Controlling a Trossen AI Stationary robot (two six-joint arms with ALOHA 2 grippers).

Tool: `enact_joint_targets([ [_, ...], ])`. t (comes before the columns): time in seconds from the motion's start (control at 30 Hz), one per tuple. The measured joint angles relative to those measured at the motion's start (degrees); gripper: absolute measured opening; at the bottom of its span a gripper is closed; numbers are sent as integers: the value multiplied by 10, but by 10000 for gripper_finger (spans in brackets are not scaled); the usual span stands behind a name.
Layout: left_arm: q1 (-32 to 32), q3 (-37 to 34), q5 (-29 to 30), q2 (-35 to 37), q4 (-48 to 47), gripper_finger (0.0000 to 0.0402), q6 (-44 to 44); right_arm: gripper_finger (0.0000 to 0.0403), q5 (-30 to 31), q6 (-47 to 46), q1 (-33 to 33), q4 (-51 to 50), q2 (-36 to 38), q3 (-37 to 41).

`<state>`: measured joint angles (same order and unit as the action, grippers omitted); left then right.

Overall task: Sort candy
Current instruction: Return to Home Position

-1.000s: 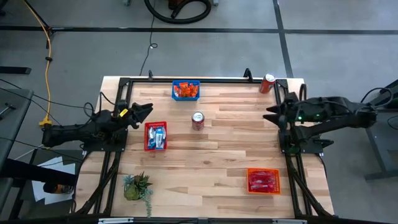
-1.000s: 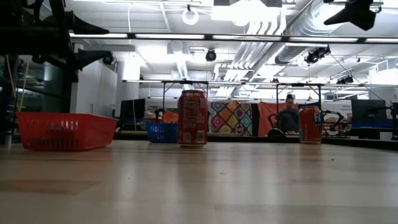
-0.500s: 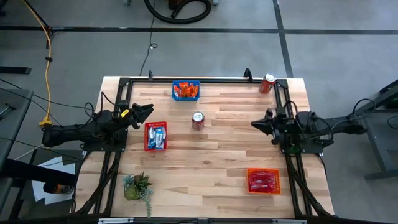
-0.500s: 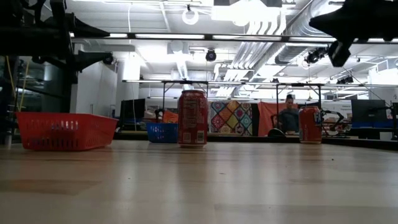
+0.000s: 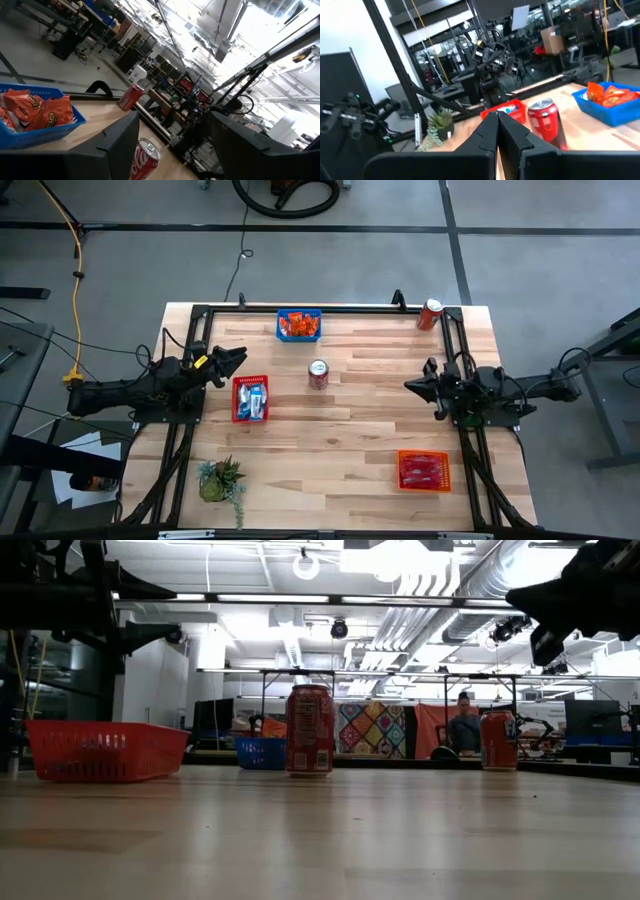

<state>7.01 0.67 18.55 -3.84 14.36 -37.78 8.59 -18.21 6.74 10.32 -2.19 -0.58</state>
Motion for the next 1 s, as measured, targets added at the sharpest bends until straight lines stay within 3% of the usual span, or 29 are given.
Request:
enact_joint_targets([
  [0.23,0,0,0,0,0,223,0,5,14,-45,0,-81,0,0],
  [0.93,0,0,1,0,0,223,0,5,10,-53,0,-81,-1,0],
  [1.0,0,1,-19,1,-15,223,35,5,10,-53,0,-82,-1,0],
])
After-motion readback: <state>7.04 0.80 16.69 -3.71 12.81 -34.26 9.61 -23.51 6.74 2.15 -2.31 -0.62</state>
